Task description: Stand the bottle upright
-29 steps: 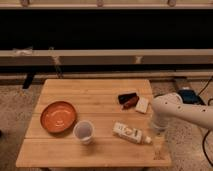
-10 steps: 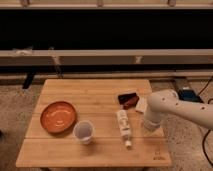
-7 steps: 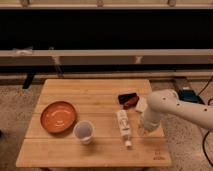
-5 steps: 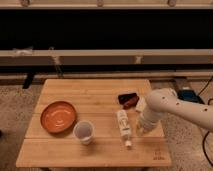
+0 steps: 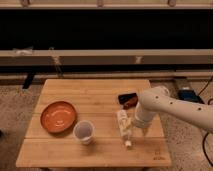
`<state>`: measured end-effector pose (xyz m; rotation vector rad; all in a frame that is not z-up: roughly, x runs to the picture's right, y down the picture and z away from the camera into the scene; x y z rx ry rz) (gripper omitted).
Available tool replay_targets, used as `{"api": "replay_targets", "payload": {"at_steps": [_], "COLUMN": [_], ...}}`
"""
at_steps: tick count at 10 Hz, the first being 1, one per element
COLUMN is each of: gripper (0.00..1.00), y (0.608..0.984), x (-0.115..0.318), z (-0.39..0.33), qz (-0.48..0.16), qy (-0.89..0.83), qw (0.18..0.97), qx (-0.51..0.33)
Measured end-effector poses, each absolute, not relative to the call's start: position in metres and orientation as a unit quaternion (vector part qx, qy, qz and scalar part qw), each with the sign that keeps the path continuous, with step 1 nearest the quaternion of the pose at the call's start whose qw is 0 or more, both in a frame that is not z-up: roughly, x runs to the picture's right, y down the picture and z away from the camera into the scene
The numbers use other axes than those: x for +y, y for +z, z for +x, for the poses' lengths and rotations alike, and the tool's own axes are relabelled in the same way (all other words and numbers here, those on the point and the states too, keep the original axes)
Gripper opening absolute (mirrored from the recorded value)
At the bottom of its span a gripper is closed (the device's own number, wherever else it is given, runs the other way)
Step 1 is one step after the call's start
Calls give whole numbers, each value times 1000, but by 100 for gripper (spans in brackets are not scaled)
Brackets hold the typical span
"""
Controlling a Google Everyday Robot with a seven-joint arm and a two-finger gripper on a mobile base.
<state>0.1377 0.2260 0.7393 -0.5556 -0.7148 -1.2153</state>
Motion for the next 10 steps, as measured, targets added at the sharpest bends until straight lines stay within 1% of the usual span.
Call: {"api": "replay_targets", "payload": {"at_steps": [3,5,7,10], "gripper": [80,80,80,80], "y": [735,739,755,787], "x": [232,247,253,235], "z": [107,85,79,86], "qz": [-223,-214,-212,-213], "qy": [-592,-620,-636,-640], "qw": [706,690,685,692], "qx": [-318,-305,-285,-255]}}
